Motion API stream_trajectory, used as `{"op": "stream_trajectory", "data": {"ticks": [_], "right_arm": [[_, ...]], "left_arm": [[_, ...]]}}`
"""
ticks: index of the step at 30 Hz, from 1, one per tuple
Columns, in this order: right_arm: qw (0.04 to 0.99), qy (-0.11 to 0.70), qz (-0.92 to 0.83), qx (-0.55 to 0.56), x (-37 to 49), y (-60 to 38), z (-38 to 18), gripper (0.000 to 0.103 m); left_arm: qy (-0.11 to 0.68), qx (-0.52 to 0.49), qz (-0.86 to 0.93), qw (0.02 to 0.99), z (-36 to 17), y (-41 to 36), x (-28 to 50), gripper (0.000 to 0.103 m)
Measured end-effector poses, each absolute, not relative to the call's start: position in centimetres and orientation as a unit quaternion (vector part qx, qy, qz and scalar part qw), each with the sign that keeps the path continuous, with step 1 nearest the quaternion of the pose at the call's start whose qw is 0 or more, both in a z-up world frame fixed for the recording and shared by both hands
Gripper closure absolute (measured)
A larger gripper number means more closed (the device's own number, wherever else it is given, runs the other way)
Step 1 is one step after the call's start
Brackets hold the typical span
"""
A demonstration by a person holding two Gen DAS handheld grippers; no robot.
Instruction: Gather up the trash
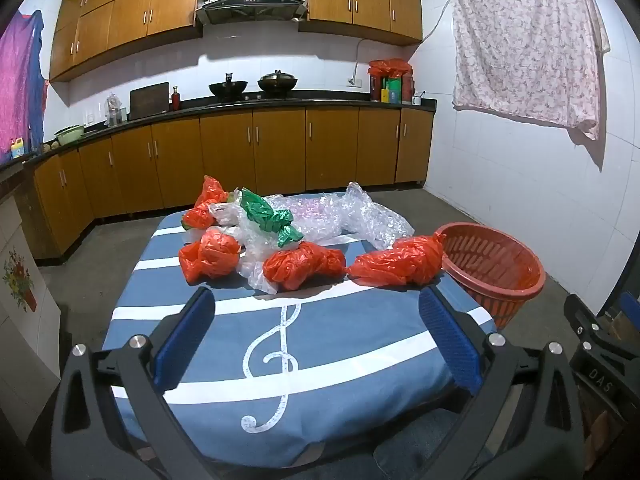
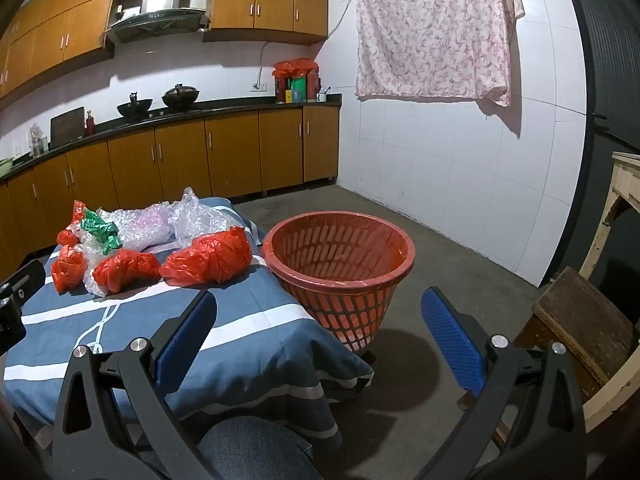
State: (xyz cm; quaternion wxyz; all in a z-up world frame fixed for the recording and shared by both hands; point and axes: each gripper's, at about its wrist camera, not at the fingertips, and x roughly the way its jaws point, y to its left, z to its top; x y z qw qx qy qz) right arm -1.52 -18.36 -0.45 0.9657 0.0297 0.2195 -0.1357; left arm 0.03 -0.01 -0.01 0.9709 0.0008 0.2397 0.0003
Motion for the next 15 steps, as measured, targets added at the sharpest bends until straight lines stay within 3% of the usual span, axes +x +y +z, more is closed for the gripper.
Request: {"op": "stream_trajectory", "data": {"ticks": [15], "right_arm": [[0.966, 0.22, -0.136, 0.029, -1.42, -18.35, -0.41, 0.002]], "left_arm": [[0.24, -0.003, 0.0, 0.971, -0.01, 0.07, 0.04, 0.004]]}}
